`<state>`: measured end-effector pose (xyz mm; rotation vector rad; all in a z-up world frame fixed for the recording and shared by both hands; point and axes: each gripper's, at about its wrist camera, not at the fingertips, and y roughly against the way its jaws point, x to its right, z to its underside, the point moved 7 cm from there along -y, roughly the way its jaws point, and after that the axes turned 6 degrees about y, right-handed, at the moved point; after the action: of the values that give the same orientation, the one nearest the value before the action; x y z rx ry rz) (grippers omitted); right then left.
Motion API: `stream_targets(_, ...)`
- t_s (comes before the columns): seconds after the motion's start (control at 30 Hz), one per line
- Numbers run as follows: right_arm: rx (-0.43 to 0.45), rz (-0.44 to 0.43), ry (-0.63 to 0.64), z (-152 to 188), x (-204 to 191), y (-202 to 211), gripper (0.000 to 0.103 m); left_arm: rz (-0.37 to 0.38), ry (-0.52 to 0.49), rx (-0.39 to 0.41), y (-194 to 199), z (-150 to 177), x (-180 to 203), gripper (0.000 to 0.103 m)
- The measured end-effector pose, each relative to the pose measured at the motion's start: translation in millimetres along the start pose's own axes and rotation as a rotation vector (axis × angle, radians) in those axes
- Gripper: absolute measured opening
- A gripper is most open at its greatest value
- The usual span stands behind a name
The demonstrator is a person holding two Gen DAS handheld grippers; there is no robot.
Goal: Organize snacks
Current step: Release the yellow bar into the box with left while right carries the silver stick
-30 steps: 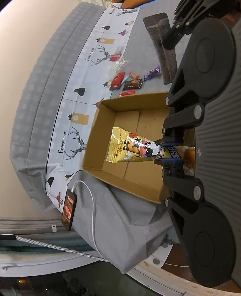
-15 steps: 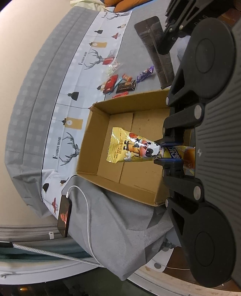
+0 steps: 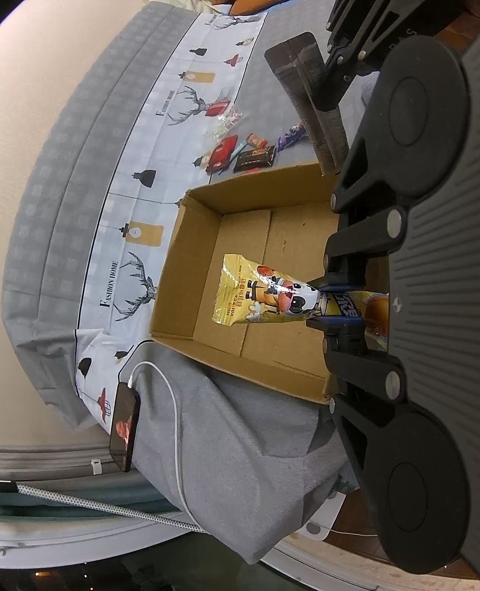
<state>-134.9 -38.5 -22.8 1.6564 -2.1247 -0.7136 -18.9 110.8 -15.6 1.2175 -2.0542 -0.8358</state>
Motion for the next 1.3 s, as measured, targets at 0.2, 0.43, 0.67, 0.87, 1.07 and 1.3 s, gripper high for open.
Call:
stream_targets(0.2,-0.019,-0.011,0.002,-7,-3,-15,0.005,-0.019,-0.003,0.007,-12,-12,0,0.013)
stream_targets(0.43,-0.052,-0.025,0.008,-13,-6,-38,0.005,-0.025,-0.013,-0.011,-32,-24,2,0.013)
stream_targets(0.67,-0.086,-0.028,-0.008,-18,0,-68,0.005,-0.026,-0.03,-0.038,-63,-38,8,0.013)
stream_targets(0.87,-0.115,-0.041,-0.03,-21,2,-94,0.005,-0.045,-0.037,-0.085,-98,-43,7,0.013)
stream_targets(1.07,-0.16,-0.053,-0.046,-19,3,-120,0.005,-0.055,-0.045,-0.122,-124,-43,5,0.013)
stream_targets(1.3,-0.213,-0.077,-0.044,-13,-2,-144,0.005,-0.072,-0.052,-0.167,-148,-38,-2,0.013)
